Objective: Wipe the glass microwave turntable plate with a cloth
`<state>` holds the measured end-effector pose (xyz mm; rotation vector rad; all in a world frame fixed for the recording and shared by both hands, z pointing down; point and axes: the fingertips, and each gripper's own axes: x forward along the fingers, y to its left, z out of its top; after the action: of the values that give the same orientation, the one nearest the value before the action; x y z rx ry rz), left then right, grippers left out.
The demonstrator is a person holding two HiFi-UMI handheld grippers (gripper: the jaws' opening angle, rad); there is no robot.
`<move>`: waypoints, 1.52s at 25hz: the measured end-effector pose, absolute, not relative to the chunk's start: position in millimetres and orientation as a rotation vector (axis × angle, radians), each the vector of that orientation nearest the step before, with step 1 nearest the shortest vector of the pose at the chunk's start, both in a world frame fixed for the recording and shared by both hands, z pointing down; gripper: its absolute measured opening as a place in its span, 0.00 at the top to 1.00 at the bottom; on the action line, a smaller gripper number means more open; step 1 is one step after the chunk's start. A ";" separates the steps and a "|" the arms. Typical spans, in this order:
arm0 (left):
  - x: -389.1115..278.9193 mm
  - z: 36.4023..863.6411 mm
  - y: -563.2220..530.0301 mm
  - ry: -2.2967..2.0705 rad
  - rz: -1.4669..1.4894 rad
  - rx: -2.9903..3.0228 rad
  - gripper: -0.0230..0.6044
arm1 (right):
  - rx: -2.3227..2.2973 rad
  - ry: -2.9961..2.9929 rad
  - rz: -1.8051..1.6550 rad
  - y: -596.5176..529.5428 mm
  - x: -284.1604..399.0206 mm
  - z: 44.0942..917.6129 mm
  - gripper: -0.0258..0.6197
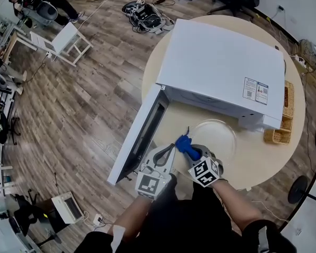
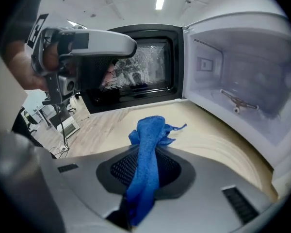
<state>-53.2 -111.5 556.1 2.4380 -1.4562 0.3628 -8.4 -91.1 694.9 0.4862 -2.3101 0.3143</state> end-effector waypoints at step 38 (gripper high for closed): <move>-13.8 540.9 -119.8 -1.311 0.303 2.520 0.95 | 1.219 -1.969 0.381 -191.3 173.0 695.0 0.84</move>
<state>-13.8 -119.8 540.9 2.5205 -1.3108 0.3035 173.0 -191.3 695.0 1.2189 -1.9694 0.3814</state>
